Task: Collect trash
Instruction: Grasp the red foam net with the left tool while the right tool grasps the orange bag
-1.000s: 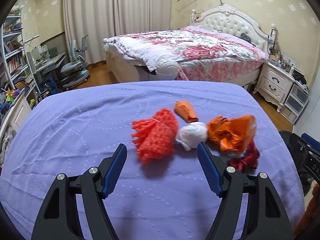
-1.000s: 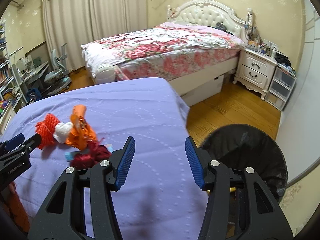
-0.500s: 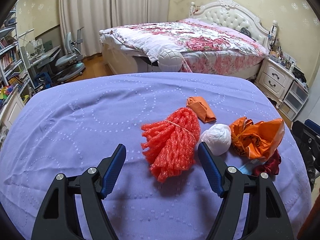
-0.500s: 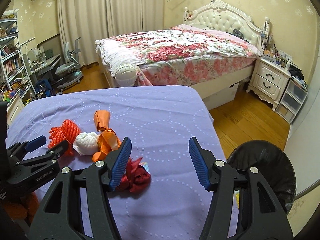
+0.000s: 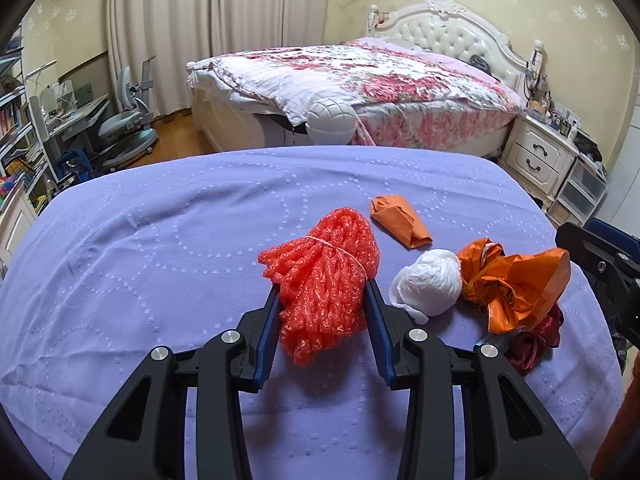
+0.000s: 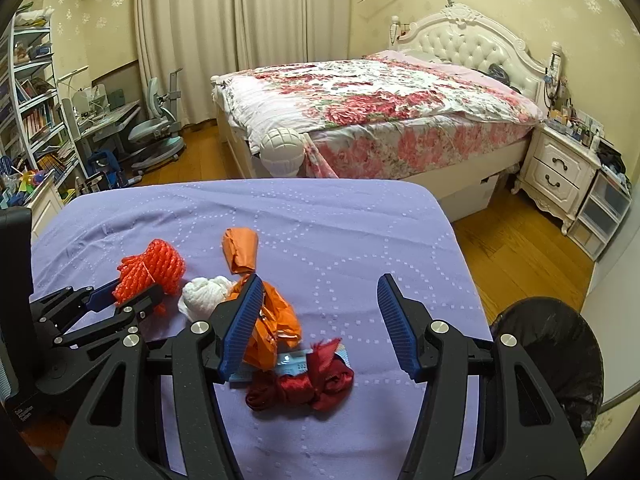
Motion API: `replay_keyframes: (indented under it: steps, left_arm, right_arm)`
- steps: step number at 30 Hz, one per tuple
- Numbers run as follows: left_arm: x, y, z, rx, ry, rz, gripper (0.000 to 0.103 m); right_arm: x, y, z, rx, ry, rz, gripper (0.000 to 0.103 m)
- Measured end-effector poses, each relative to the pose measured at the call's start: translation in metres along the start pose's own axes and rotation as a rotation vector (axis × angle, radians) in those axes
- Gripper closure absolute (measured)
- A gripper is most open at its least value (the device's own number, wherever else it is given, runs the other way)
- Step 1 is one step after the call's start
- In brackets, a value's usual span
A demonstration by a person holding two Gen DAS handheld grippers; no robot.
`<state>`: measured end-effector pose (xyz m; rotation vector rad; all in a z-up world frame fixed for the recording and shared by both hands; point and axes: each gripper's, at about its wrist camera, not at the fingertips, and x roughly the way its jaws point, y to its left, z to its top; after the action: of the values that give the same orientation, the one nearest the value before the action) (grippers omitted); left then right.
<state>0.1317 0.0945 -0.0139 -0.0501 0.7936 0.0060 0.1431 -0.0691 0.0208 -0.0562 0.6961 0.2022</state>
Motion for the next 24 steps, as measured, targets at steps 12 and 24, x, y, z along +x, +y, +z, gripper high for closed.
replay_keyframes:
  steps: [12, 24]
  left_arm:
    - [-0.029, 0.057, -0.008, -0.087, -0.034, 0.094, 0.063]
    - [-0.043, 0.103, -0.027, -0.162, -0.018, 0.167, 0.063]
  right_arm:
    - [0.001, 0.021, 0.001, -0.026, 0.001, 0.025, 0.045]
    - [0.018, 0.045, -0.009, -0.075, 0.054, 0.029, 0.045]
